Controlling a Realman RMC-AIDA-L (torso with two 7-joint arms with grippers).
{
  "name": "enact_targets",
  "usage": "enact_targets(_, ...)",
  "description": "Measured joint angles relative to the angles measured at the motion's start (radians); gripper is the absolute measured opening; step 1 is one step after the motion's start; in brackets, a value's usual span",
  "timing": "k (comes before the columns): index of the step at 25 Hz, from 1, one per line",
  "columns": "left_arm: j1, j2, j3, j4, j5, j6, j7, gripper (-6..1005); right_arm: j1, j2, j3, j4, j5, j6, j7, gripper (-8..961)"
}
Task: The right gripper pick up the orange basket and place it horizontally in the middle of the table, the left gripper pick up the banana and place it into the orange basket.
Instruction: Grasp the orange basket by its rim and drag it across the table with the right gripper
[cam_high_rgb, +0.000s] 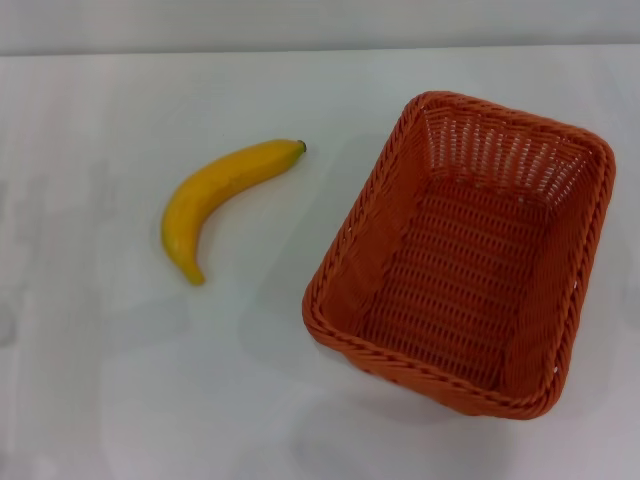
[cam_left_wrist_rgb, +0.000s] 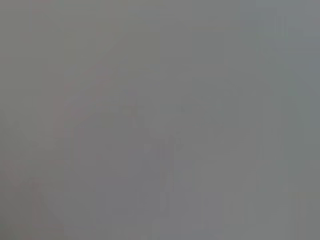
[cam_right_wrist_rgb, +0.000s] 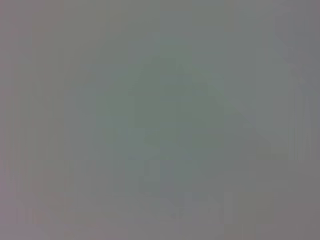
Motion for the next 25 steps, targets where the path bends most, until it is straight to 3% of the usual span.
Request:
enact_targets(22,-0.001,0.0,0.0,0.007,0.0,0.0,0.0,876,-0.002,0.0,-0.003,0.001,-0.003,-0.01,0.015,836)
enact_targets(25,-0.001,-0.001,0.0,0.008,0.0,-0.001,0.0,876,-0.011,-0.016,-0.064,-0.046,-0.049,-0.023,0.186,833)
